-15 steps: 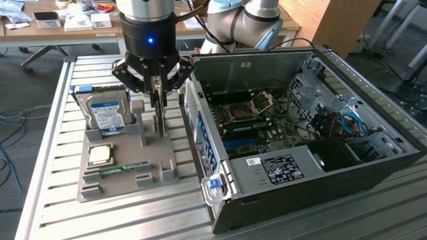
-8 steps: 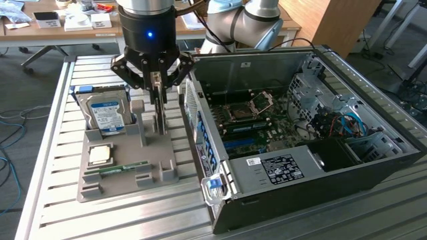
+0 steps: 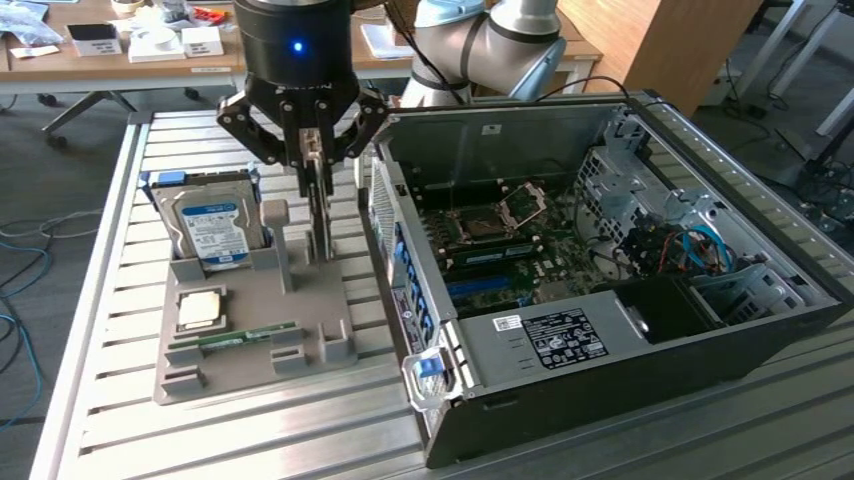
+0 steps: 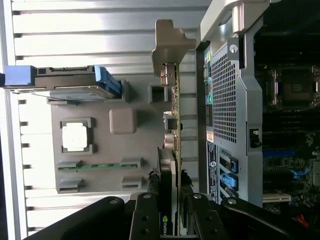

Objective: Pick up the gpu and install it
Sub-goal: 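Pick up the gpu and move the gpu toward the slot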

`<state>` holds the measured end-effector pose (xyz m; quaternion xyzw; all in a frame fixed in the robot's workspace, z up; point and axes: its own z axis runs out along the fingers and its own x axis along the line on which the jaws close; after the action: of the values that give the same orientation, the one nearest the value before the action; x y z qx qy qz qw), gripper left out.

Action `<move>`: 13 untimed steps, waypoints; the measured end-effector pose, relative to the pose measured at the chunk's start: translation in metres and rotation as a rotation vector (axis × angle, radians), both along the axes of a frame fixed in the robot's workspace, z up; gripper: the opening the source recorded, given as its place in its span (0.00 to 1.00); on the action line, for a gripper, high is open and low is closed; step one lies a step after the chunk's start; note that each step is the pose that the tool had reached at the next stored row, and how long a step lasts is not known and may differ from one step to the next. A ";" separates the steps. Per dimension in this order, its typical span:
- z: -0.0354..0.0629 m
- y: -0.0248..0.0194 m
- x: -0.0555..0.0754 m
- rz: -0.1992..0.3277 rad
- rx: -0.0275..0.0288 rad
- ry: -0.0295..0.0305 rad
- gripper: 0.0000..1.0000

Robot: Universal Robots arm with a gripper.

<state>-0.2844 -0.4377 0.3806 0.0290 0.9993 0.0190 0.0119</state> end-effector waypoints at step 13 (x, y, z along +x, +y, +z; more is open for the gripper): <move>0.0191 0.0000 0.000 0.000 0.0000 0.0000 0.27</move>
<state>-0.2843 -0.4377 0.3997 0.0289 0.9993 0.0189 0.0119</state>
